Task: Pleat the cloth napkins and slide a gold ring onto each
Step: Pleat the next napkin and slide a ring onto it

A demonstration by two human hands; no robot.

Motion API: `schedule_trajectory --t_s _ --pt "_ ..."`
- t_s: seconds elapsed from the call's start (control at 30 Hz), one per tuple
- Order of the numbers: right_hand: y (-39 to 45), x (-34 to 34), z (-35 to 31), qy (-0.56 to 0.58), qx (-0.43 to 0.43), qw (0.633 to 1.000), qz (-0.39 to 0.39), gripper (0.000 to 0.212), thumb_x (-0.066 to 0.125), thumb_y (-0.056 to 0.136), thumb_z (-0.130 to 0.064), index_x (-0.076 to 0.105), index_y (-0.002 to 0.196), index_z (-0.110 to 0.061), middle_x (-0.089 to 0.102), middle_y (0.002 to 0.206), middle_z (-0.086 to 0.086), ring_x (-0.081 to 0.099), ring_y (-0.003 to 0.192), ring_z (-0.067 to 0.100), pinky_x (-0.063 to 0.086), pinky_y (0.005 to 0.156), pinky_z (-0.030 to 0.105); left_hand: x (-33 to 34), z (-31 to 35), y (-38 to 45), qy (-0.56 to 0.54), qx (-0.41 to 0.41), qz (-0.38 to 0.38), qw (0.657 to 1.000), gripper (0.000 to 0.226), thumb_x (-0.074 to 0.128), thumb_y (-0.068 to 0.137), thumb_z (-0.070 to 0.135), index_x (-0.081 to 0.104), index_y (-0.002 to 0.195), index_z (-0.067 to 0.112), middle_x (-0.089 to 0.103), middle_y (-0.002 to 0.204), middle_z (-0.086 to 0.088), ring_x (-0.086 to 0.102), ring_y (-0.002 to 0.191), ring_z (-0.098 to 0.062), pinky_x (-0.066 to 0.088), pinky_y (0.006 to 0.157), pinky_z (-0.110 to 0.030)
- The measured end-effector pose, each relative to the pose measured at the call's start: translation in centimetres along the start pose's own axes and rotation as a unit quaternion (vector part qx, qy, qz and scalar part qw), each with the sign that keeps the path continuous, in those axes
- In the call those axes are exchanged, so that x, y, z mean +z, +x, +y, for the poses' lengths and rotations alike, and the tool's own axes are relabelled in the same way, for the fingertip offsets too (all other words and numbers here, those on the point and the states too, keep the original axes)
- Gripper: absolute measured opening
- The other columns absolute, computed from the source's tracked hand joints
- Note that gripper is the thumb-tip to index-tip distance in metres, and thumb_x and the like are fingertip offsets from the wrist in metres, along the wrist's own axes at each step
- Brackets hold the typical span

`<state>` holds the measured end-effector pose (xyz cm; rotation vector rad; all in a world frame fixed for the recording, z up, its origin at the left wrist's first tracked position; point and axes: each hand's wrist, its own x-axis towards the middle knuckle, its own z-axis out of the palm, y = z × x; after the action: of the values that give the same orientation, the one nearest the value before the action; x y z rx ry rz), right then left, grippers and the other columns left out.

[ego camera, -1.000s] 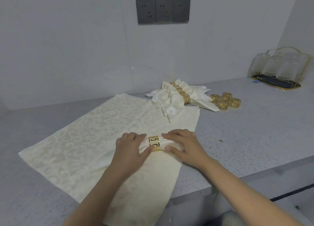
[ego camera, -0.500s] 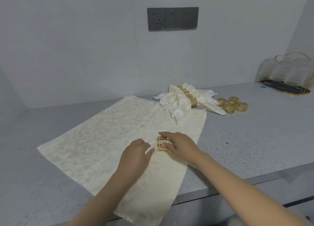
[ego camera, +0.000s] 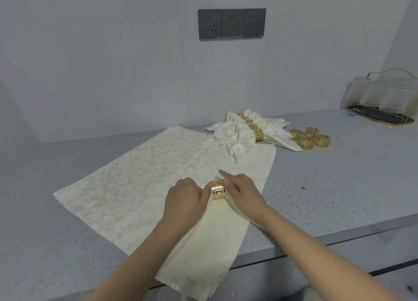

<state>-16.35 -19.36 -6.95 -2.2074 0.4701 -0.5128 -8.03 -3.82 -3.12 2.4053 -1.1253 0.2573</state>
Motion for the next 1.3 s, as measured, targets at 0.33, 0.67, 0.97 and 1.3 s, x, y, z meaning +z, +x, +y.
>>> schedule_trajectory --t_s 0.33,0.67,0.97,1.3 --pt "0.4 -3.2 -0.9 0.069 0.118 0.991 -0.004 0.036 0.056 0.094 -0.031 0.052 0.066 -0.008 0.044 0.060 0.000 0.039 0.056 0.012 0.027 0.053 0.025 2.6 -0.4 3.2 -0.168 0.017 -0.116 0.979 0.038 0.065 0.083 0.050 0.058 0.118 0.038 0.061 0.117 0.016 0.043 0.121 -0.005 0.009 0.107 -0.029" --pt "2.0 -1.0 -1.3 0.039 0.125 0.987 0.089 0.029 0.046 0.097 -0.036 0.066 0.094 -0.015 0.064 0.088 -0.003 0.054 0.081 0.014 0.037 0.063 0.020 3.6 -0.5 2.0 -0.175 0.063 -0.031 0.982 0.049 0.079 0.069 0.039 0.057 0.112 0.031 0.049 0.106 0.023 0.037 0.117 -0.004 0.012 0.104 -0.024" --pt "0.9 -1.2 -1.4 0.105 0.160 0.978 0.087 0.028 0.056 0.093 -0.035 0.053 0.072 -0.016 0.053 0.070 -0.005 0.047 0.063 0.009 0.033 0.056 0.021 2.6 -2.0 2.2 0.000 -0.212 -0.068 0.975 0.056 0.028 0.096 0.055 0.057 0.112 0.010 0.054 0.118 -0.008 0.046 0.113 -0.027 0.032 0.096 -0.039" --pt "0.5 -1.0 -2.8 0.071 0.083 0.973 0.204 0.029 0.044 0.097 -0.041 0.059 0.090 -0.017 0.046 0.056 -0.008 0.044 0.055 0.008 0.033 0.053 0.026 0.5 -1.4 2.7 -0.366 -0.177 -0.012 0.914 0.033 0.047 0.096 0.042 0.041 0.120 0.018 0.054 0.101 0.004 0.054 0.090 -0.014 0.040 0.071 -0.028"
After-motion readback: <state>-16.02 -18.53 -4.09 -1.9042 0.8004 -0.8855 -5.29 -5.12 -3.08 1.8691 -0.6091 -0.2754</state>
